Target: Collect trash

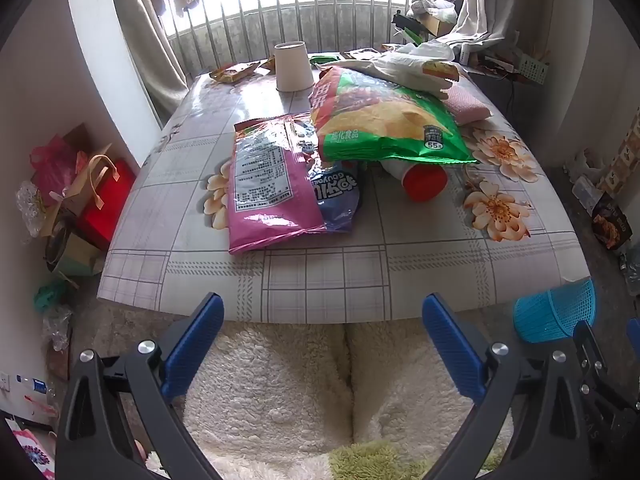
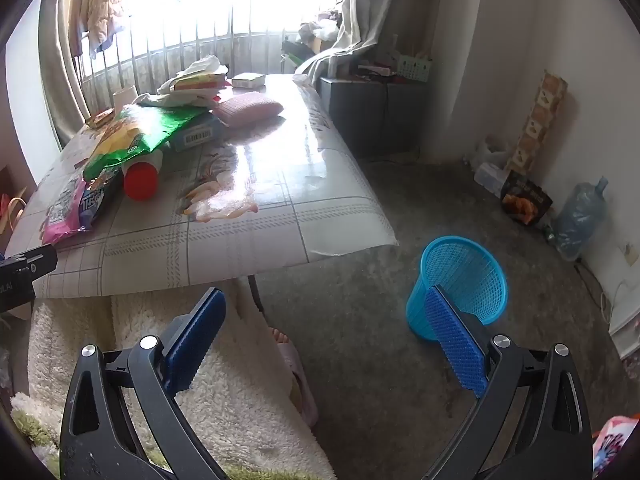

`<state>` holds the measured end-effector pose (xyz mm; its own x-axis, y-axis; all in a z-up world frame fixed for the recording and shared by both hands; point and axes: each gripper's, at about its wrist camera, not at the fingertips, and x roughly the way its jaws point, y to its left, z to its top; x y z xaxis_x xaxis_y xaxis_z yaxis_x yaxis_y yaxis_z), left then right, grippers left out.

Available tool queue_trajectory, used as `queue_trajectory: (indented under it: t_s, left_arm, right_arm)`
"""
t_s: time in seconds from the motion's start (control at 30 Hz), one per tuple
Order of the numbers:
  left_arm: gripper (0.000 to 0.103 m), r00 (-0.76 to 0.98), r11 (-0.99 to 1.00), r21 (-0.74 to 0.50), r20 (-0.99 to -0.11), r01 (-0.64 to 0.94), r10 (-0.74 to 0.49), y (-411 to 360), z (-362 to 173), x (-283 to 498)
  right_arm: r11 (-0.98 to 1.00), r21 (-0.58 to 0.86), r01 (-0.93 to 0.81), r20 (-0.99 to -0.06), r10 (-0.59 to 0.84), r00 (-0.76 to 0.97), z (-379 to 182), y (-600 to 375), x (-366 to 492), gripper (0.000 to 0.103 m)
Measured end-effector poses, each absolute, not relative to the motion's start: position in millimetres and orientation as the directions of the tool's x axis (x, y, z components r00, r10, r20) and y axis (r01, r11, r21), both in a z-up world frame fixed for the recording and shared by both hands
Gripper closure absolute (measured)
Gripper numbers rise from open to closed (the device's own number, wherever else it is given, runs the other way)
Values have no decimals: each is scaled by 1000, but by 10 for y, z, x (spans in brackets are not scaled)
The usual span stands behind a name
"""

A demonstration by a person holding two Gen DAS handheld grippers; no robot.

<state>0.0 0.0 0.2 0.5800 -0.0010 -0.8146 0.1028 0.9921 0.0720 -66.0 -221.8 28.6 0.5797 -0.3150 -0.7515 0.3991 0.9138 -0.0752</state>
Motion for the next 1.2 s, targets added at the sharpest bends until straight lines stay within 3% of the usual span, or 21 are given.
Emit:
queue_trajectory:
  t_s: [1.2]
  left_arm:
    - [6,568,993,62,-823,104,-8,19,-46,-20]
  right_arm:
    - [914,-73,398,-755,-312,576,273,-2216,-657,8]
